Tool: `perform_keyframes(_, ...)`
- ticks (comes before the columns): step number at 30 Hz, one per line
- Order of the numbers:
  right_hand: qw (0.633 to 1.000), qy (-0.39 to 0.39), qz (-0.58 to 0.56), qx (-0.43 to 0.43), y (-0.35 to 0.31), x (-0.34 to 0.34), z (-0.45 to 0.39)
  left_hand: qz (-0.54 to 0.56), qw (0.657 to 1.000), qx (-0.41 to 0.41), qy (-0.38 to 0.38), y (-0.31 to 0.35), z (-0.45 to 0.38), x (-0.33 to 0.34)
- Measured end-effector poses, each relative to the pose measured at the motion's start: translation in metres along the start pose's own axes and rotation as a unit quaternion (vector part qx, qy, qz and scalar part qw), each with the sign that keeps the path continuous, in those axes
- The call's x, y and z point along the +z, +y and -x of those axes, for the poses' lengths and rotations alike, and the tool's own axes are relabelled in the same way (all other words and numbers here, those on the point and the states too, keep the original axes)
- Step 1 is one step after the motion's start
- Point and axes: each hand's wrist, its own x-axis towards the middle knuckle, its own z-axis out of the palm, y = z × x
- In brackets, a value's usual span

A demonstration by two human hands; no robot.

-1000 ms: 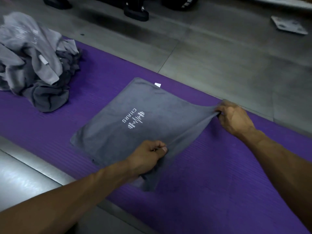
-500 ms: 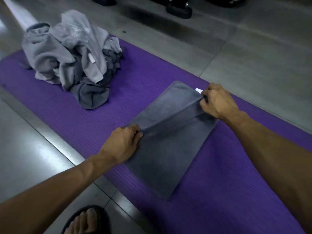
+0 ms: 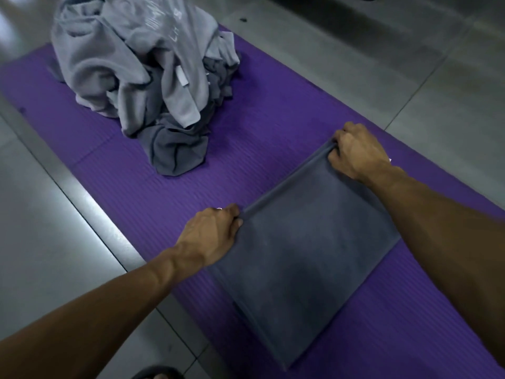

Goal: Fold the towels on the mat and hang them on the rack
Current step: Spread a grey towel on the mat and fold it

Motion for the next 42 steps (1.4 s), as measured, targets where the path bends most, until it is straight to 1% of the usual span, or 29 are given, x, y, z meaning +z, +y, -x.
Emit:
perform_keyframes(3,1.000,-0.008,-0.014,-0.005,-0.001,0.008,-0.005,-0.020,1.000,-0.010,-0.008,0.000,0.000,-0.001)
perform_keyframes(6,0.999,-0.016,-0.043,0.003,0.000,0.017,-0.007,-0.095,0.995,-0.025,-0.007,0.006,-0.003,-0.004)
perform_keyframes(8,0.996,-0.022,-0.082,0.014,0.002,0.020,-0.008,-0.127,0.991,-0.013,0.033,0.011,-0.007,-0.007)
perform_keyframes(9,0.993,-0.032,-0.113,0.023,0.004,0.020,-0.009,-0.131,0.989,0.013,0.065,0.013,-0.011,-0.008)
perform_keyframes(11,0.984,-0.055,-0.167,0.038,0.005,0.018,-0.009,-0.134,0.979,0.120,0.092,0.017,-0.023,-0.003)
perform_keyframes(12,0.981,-0.057,-0.182,0.045,0.004,0.016,-0.007,-0.132,0.970,0.185,0.092,0.021,-0.028,0.002)
perform_keyframes(13,0.979,-0.040,-0.192,0.051,0.001,0.015,-0.002,-0.124,0.962,0.231,0.078,0.026,-0.032,0.009)
perform_keyframes(14,0.978,0.002,-0.201,0.057,-0.005,0.015,0.006,-0.114,0.961,0.247,0.050,0.031,-0.034,0.017)
perform_keyframes(15,0.975,0.053,-0.205,0.062,-0.014,0.018,0.018,-0.109,0.964,0.240,0.026,0.035,-0.035,0.026)
perform_keyframes(16,0.972,0.089,-0.206,0.063,-0.026,0.024,0.033,-0.111,0.968,0.224,0.010,0.036,-0.036,0.035)
perform_keyframes(17,0.972,0.097,-0.208,0.043,-0.040,0.032,0.050,-0.121,0.970,0.209,0.008,0.035,-0.035,0.042)
perform_keyframes(18,0.977,0.084,-0.195,-0.006,-0.051,0.041,0.067,-0.131,0.971,0.201,0.008,0.034,-0.034,0.047)
perform_keyframes(20,0.986,0.018,-0.116,-0.119,-0.049,0.056,0.083,-0.136,0.970,0.201,0.008,0.030,-0.035,0.049)
perform_keyframes(21,0.987,-0.017,-0.086,-0.131,-0.037,0.057,0.077,-0.139,0.969,0.204,0.006,0.029,-0.036,0.049)
perform_keyframes(25,0.995,-0.102,-0.020,-0.009,0.021,0.049,0.028,-0.144,0.969,0.202,0.001,0.032,-0.035,0.046)
perform_keyframes(27,0.991,-0.133,-0.003,0.016,0.029,0.046,0.014,-0.153,0.969,0.192,-0.005,0.035,-0.035,0.042)
perform_keyframes(28,0.991,-0.130,0.002,0.017,0.025,0.044,0.013,-0.156,0.970,0.187,-0.001,0.039,-0.035,0.040)
perform_keyframes(29,0.994,-0.107,-0.002,0.016,0.019,0.040,0.017,-0.154,0.971,0.185,0.010,0.046,-0.035,0.039)
perform_keyframes(30,0.998,-0.064,-0.023,0.012,0.011,0.038,0.025,-0.145,0.971,0.190,0.026,0.056,-0.034,0.041)
perform_keyframes(32,0.994,0.027,-0.102,-0.004,-0.009,0.034,0.056,-0.102,0.970,0.214,0.063,0.077,-0.029,0.053)
perform_keyframes(33,0.989,0.055,-0.135,-0.012,-0.017,0.035,0.078,-0.086,0.969,0.222,0.066,0.086,-0.023,0.061)
perform_keyframes(34,0.986,0.060,-0.152,-0.021,-0.023,0.039,0.102,-0.087,0.969,0.223,0.057,0.094,-0.017,0.070)
perform_keyframes(36,0.990,0.005,-0.125,-0.066,-0.017,0.046,0.146,-0.124,0.969,0.212,0.026,0.098,-0.009,0.083)
perform_keyframes(37,0.991,-0.036,-0.084,-0.093,0.000,0.049,0.157,-0.139,0.968,0.206,0.018,0.098,-0.007,0.086)
perform_keyframes(38,0.991,-0.070,-0.045,-0.102,0.023,0.051,0.161,-0.149,0.967,0.205,0.016,0.097,-0.006,0.087)
perform_keyframes(39,0.992,-0.093,-0.017,-0.084,0.049,0.052,0.159,-0.156,0.966,0.206,0.019,0.097,-0.007,0.087)
perform_keyframes(40,0.993,-0.108,-0.005,-0.042,0.072,0.051,0.155,-0.160,0.965,0.208,0.023,0.097,-0.008,0.086)
perform_keyframes(42,0.988,-0.130,-0.024,0.074,0.107,0.046,0.142,-0.169,0.964,0.207,0.022,0.098,-0.008,0.086)
